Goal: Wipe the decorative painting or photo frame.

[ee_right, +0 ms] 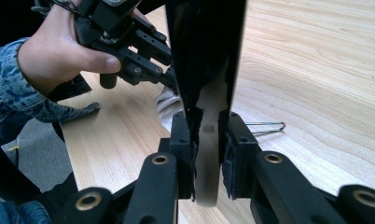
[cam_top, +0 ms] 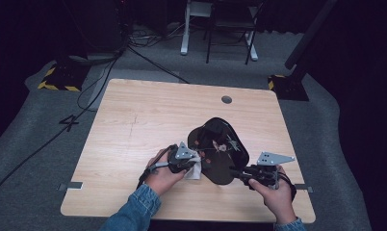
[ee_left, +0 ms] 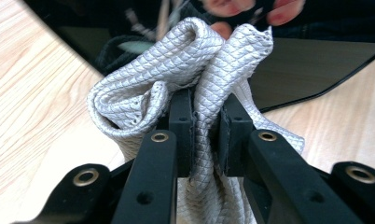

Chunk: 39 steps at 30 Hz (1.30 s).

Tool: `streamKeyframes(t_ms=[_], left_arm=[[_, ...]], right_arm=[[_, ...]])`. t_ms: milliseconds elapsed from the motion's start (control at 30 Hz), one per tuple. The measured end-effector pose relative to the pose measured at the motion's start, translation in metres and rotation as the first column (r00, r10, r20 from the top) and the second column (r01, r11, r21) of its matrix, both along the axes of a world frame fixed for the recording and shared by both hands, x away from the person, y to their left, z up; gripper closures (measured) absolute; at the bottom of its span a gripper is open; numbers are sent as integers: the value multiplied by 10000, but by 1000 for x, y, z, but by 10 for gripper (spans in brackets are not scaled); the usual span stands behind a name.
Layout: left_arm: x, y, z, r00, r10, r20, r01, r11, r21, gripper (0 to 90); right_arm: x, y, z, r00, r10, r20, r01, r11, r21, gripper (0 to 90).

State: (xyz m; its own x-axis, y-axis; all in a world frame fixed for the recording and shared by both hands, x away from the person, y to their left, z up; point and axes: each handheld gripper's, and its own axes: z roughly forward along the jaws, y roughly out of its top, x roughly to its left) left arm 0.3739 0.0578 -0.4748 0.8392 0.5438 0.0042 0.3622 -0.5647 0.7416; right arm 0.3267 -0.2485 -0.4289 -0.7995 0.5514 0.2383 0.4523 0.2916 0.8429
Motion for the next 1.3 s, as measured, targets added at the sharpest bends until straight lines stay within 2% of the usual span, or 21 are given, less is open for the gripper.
streamKeyframes(t_ms=[233,433,533,633,767,933,1100,1300], left_arm=[[4,6,-3,9993,352,79,-353,9992,194,780],[2,3,-3,9993,382,-49,-381,9990,218,787],[0,-2,-4,9996,159,-236,-156,9998,109,789],[-5,-10,-3,9998,-49,-213,55,9995,313,789],[-11,-19,-3,9989,-335,-320,346,9989,316,789],[-19,-32,-4,9954,-808,-513,822,9963,246,789],[-27,-43,-4,9904,-1284,-510,1298,9912,250,787],[-30,-48,-6,9881,-1428,-569,1441,9894,187,788]], right_arm=[[0,0,0,10000,6,-21,-6,10000,28,767],[0,1,0,10000,-5,-18,5,10000,26,768],[0,1,0,10000,-9,-23,9,10000,28,768],[0,1,0,10000,-20,-31,20,10000,25,768],[0,0,0,10000,-41,-13,41,10000,9,769],[0,0,0,10000,-44,-1,44,10000,-16,771],[0,0,0,10000,-61,6,61,10000,-22,772],[0,-1,0,10000,-99,0,99,9999,-14,774]])
